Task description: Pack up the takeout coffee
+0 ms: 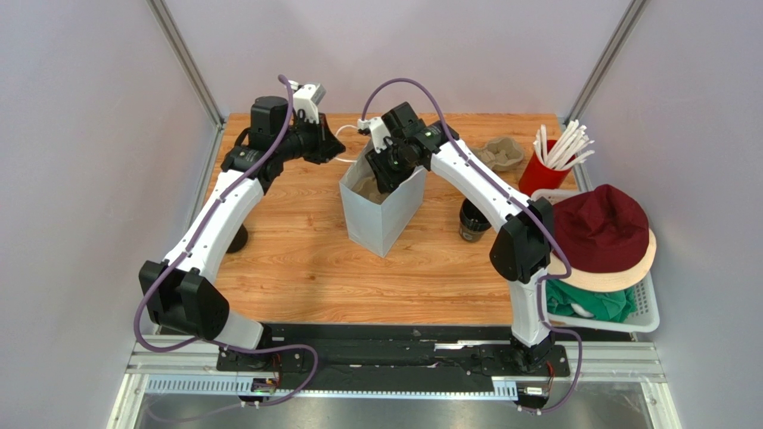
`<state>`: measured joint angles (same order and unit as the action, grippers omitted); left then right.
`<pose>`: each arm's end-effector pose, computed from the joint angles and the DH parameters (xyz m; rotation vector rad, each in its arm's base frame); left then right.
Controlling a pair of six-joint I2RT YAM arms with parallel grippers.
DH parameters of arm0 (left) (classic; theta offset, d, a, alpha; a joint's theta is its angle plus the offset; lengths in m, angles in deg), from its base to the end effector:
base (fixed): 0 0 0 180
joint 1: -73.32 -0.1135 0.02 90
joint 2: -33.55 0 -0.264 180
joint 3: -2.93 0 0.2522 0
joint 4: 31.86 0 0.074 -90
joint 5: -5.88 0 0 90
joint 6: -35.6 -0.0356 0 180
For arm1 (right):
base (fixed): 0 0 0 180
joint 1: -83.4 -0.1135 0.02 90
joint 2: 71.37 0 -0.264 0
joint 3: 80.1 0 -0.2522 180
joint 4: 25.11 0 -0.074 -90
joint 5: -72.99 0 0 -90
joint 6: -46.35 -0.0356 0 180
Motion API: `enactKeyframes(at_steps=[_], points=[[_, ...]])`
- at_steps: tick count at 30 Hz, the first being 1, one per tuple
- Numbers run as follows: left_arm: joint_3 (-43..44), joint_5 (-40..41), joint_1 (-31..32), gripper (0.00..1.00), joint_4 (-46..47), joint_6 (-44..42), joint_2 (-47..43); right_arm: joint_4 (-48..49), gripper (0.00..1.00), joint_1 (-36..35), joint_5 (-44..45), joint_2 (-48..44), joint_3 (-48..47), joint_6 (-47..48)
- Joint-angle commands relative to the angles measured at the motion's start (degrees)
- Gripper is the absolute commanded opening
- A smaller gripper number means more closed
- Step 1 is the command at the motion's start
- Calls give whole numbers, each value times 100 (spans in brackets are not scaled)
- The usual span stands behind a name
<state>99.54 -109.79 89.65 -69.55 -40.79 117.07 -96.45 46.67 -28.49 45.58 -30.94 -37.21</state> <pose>0.3146 -0.1082 0.3888 0.3432 2.0115 -0.7792 0.3509 0.2706 0.3176 -1.0308 2.3974 0.4521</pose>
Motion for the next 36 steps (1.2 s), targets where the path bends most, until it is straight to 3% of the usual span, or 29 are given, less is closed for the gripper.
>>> enactKeyframes(at_steps=[1, 36], points=[[-50, -184, -43, 0, 221, 72, -3, -87, 36, -45, 94, 48, -272, -37], [-190, -430, -78, 0, 362, 160, 261, -754, 37, -194, 234, 390, -553, 94]])
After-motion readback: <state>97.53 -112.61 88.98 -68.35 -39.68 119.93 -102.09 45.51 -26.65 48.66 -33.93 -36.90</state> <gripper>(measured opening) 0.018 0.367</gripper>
